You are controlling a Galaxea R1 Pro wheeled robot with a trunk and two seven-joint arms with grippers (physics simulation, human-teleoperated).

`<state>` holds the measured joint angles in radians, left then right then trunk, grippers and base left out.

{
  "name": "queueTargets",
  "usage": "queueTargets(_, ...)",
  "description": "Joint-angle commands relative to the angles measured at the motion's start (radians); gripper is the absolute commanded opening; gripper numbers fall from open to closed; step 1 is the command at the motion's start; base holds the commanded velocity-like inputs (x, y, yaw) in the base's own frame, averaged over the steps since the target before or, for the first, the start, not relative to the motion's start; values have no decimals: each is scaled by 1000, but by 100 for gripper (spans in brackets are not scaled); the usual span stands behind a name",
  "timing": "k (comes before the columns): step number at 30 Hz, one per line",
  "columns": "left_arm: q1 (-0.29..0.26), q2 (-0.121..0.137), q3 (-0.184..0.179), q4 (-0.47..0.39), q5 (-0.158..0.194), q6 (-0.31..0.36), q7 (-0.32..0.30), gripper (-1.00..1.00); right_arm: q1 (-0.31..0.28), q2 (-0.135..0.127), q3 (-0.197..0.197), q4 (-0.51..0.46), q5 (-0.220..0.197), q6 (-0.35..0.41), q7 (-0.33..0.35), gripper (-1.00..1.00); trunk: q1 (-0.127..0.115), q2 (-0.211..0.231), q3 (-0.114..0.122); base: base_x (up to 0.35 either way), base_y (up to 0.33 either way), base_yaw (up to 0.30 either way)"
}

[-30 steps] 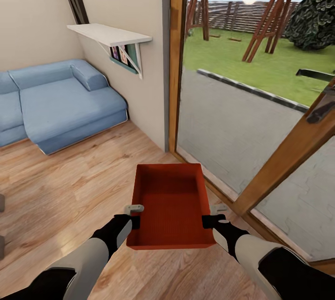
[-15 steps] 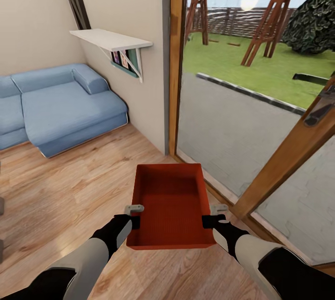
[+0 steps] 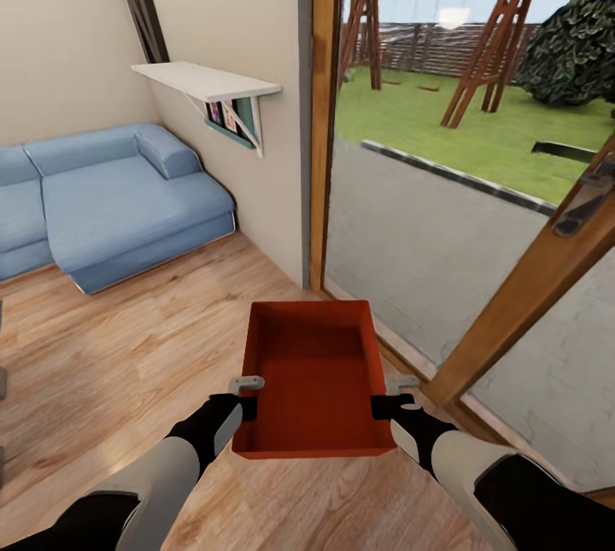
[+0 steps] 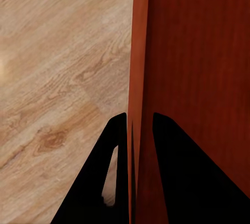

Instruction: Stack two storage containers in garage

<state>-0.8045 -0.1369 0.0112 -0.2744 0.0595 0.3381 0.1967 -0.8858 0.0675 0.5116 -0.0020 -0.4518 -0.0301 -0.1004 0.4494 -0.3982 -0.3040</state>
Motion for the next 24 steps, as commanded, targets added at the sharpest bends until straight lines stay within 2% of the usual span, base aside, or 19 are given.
queueTargets(1, -1, 0, 0, -3, -24, 9, 26, -100, -1, 0, 6, 3, -16, -6, -13, -100, 1, -2, 0, 0, 0, 0)
queueTargets(9, 0, 0, 0, -3, -24, 9, 26, -100, -1, -1, 5, 3, -16, -4, -12, -100, 1, -2, 12, 0, 0, 0)
queueTargets(24, 0, 0, 0, -2, -24, 9, 26, -100, -2, -2, 5, 3, -16, -3, -12, -100, 1, -2, 19, 0, 0, 0)
